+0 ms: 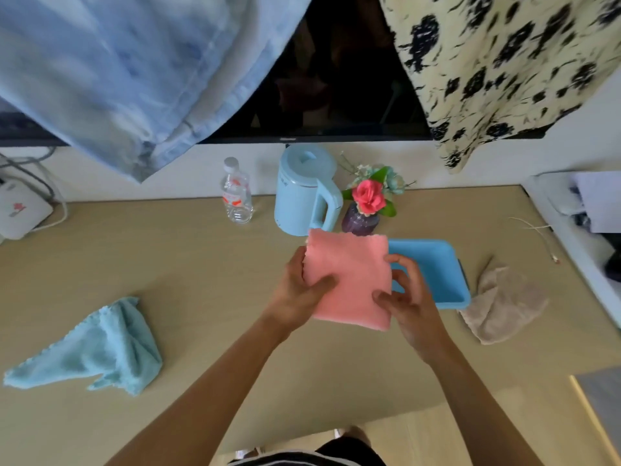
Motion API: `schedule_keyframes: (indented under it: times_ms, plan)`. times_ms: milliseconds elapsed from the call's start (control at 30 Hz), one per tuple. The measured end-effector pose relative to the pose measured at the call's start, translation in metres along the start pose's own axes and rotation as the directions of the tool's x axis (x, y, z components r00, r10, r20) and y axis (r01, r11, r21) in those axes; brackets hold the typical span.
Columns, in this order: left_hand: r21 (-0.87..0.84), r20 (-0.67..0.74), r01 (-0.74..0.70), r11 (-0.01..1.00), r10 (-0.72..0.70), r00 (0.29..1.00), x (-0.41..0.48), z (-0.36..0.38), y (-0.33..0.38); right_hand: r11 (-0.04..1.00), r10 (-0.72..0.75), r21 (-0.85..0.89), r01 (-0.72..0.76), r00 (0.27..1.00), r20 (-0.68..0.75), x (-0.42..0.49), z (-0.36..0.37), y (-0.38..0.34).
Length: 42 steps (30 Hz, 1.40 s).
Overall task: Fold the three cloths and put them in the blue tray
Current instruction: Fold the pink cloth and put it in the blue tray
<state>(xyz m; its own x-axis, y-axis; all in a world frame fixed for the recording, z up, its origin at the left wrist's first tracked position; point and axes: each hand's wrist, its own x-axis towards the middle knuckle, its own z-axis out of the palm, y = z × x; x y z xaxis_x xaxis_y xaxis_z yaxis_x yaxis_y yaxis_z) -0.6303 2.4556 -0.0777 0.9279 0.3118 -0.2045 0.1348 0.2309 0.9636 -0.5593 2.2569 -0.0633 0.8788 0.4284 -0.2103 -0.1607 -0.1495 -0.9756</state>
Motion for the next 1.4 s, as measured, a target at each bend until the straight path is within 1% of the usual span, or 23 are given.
schedule_keyframes:
  times_ms: [67, 167, 233, 300, 367, 433, 533, 667, 800, 833, 933, 1033, 1133, 1200, 1233, 1300, 1400]
  plan:
    - [0.089, -0.014, -0.05, 0.995, 0.051, 0.999, 0.014, 0.023, -0.002, 0.996, -0.029, -0.082, 0.031, 0.999, 0.022, 0.011, -0.031, -0.003]
    - [0.269, 0.024, -0.121, 0.955, 0.119, 0.993, 0.034, 0.058, -0.007, 0.973, -0.027, -0.225, 0.047, 0.995, 0.091, 0.032, -0.081, -0.001]
    - [0.441, 0.069, -0.155, 0.884, 0.139, 0.988, 0.051, 0.084, -0.013, 0.943, -0.013, -0.328, 0.051, 0.993, 0.117, 0.049, -0.116, 0.004]
    - [0.584, 0.117, -0.149, 0.798, 0.098, 0.988, 0.068, 0.106, -0.021, 0.891, 0.017, -0.452, 0.042, 0.992, 0.126, 0.065, -0.141, 0.008]
    - [0.649, 0.13, -0.105, 0.754, 0.026, 0.991, 0.083, 0.131, -0.034, 0.795, 0.071, -0.606, 0.018, 0.99, 0.121, 0.078, -0.164, 0.014]
    - [0.69, 0.13, -0.064, 0.721, -0.036, 0.991, 0.098, 0.152, -0.05, 0.657, 0.124, -0.754, 0.002, 0.986, 0.112, 0.092, -0.181, 0.022]
    - [0.771, 0.116, -0.022, 0.636, -0.107, 0.987, 0.117, 0.174, -0.073, 0.481, 0.215, -0.877, 0.005, 0.969, 0.123, 0.11, -0.189, 0.036]
    - [0.797, 0.067, 0.044, 0.603, -0.162, 0.985, 0.13, 0.191, -0.091, 0.355, 0.289, -0.934, 0.028, 0.947, 0.138, 0.128, -0.191, 0.052]
    - [0.851, 0.054, 0.073, 0.521, -0.224, 0.973, 0.143, 0.199, -0.109, 0.246, 0.306, -0.967, 0.068, 0.941, 0.145, 0.137, -0.186, 0.064]
    - [0.861, 0.054, 0.079, 0.502, -0.245, 0.968, 0.145, 0.2, -0.114, 0.227, 0.296, -0.97, 0.085, 0.943, 0.152, 0.139, -0.185, 0.068]
    - [0.9, 0.054, 0.089, 0.426, -0.313, 0.948, 0.152, 0.205, -0.127, 0.212, 0.285, -0.972, 0.1, 0.945, 0.159, 0.142, -0.181, 0.08]
    - [0.923, 0.039, 0.105, 0.371, -0.361, 0.932, 0.158, 0.209, -0.138, 0.093, 0.303, -0.983, 0.158, 0.936, 0.179, 0.146, -0.177, 0.088]
    - [0.927, 0.052, 0.095, 0.362, -0.376, 0.925, 0.162, 0.215, -0.147, -0.005, 0.325, -0.979, 0.202, 0.927, 0.189, 0.149, -0.172, 0.096]
    - [0.912, 0.045, 0.119, 0.392, -0.385, 0.922, 0.163, 0.218, -0.15, -0.013, 0.325, -0.982, 0.19, 0.929, 0.176, 0.151, -0.169, 0.101]
    - [0.913, 0.043, 0.124, 0.388, -0.394, 0.918, 0.164, 0.218, -0.153, -0.019, 0.325, -0.985, 0.173, 0.932, 0.158, 0.152, -0.168, 0.102]
    - [0.943, 0.036, 0.104, 0.317, -0.407, 0.913, 0.167, 0.22, -0.157, -0.084, 0.312, -0.982, 0.171, 0.94, 0.136, 0.155, -0.165, 0.107]
    - [0.979, 0.037, 0.051, 0.199, -0.415, 0.909, 0.168, 0.224, -0.155, -0.236, 0.275, -0.946, 0.224, 0.949, 0.156, 0.16, -0.165, 0.11]
